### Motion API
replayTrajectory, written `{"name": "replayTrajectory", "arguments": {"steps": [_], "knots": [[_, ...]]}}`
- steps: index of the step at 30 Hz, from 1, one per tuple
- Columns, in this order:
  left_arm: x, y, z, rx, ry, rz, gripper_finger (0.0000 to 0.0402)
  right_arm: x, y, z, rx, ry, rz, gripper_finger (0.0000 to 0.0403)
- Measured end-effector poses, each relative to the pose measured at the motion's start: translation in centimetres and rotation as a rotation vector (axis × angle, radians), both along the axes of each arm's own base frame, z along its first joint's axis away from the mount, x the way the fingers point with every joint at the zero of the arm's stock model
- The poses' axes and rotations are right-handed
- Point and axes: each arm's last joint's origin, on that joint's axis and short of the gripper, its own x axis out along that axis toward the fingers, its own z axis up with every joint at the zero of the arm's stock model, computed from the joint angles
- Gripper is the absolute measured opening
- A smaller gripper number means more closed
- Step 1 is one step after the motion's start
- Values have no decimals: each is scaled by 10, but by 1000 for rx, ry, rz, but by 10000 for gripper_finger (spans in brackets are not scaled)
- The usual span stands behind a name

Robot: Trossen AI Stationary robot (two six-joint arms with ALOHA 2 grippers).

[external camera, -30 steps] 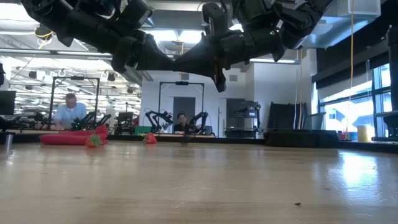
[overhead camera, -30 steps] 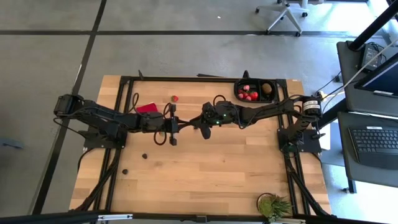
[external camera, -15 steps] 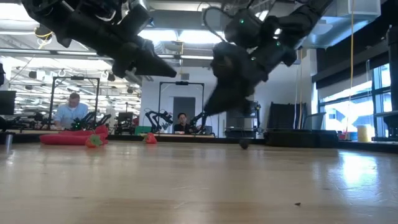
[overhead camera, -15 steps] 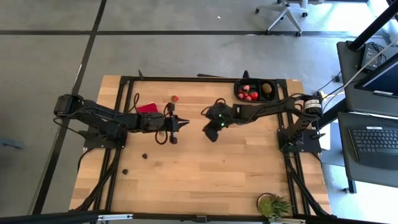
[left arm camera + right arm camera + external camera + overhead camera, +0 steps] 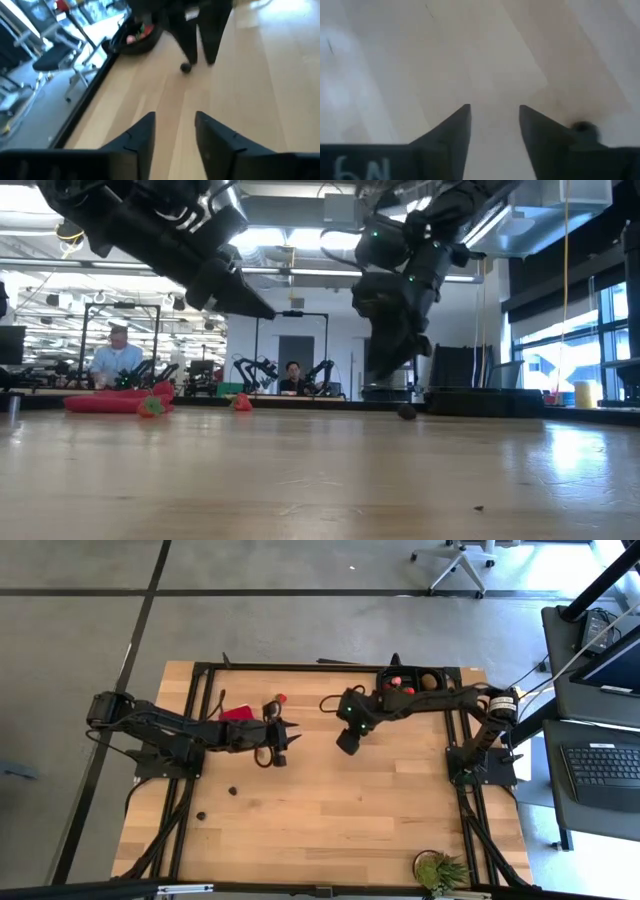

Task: Pick and placing Produce into tupperware
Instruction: Put the black raspberry into the black bin

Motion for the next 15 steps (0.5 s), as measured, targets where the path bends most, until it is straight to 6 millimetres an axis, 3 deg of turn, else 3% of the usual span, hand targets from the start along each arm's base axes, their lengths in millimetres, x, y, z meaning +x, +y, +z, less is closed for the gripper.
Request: {"name": "replayTrajectory", "arguments": {"steps": [5,9,15], "knots": [[-2,2,-3,-50,14,32,183,6,-9,23,-48,-2,67,249],[-3,3,-5,-83,20,54,202,8,-13,32,-113,-5,101,323],[-4,3,-7,-96,35,61,200,-6,-14,20,-284,187,91,366]]}}
